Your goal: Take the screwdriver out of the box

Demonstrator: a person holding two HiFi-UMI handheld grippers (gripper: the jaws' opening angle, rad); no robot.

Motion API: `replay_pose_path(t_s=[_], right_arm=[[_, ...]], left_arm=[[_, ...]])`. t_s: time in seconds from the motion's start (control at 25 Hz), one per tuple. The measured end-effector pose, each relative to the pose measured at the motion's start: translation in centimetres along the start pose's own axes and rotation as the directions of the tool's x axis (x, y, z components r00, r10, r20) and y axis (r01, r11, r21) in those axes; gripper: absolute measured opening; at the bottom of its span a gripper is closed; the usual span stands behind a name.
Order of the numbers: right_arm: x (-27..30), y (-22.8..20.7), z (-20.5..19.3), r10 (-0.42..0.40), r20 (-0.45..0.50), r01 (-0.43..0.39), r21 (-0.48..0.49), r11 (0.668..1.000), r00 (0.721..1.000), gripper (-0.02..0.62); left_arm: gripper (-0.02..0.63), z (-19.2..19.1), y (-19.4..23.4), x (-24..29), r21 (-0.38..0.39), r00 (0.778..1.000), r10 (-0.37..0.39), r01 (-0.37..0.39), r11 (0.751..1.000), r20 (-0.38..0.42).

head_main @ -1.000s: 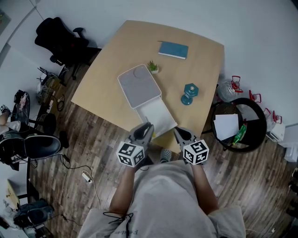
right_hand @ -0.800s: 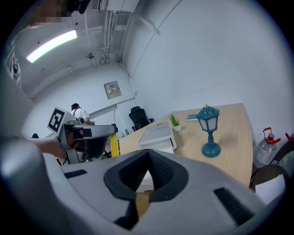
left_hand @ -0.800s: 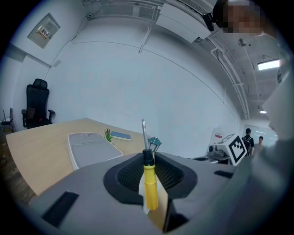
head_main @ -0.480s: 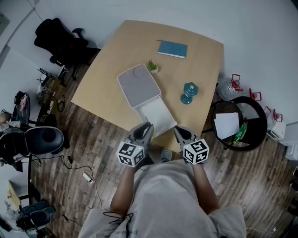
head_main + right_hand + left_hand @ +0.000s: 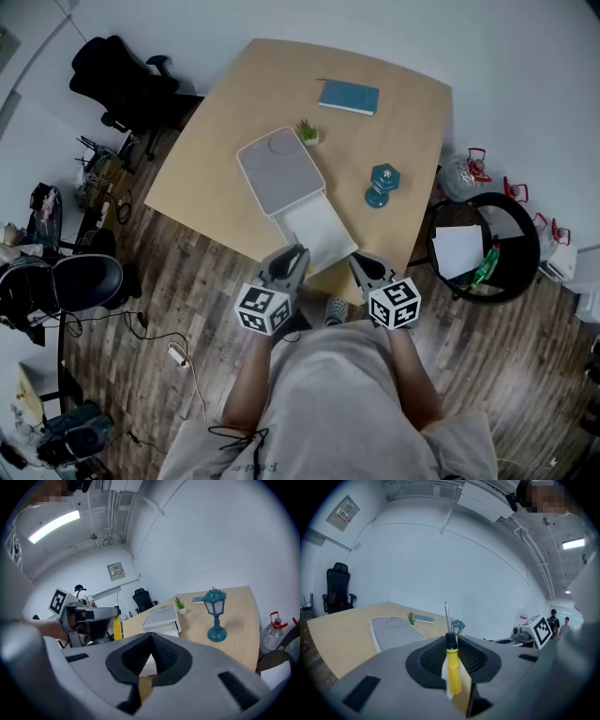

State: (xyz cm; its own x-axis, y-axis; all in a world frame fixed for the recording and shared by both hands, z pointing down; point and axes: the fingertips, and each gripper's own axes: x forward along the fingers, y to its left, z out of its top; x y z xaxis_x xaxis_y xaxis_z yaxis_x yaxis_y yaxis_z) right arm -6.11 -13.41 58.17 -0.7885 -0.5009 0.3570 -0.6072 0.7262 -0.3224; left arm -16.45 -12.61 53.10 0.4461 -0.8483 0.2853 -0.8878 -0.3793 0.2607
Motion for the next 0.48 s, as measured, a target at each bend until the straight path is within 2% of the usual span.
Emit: replay_pose_path(t_s=[0.48], right_arm=[[-0.02,-0.18,0.12,-0.006,0.003,0.006,-0.005,1.000,1.000,0.003]], left_arm=[[0.071,-0.12,0.12,0.10,-0.016,1.000,0.003,-0.003,1.000,0.003]])
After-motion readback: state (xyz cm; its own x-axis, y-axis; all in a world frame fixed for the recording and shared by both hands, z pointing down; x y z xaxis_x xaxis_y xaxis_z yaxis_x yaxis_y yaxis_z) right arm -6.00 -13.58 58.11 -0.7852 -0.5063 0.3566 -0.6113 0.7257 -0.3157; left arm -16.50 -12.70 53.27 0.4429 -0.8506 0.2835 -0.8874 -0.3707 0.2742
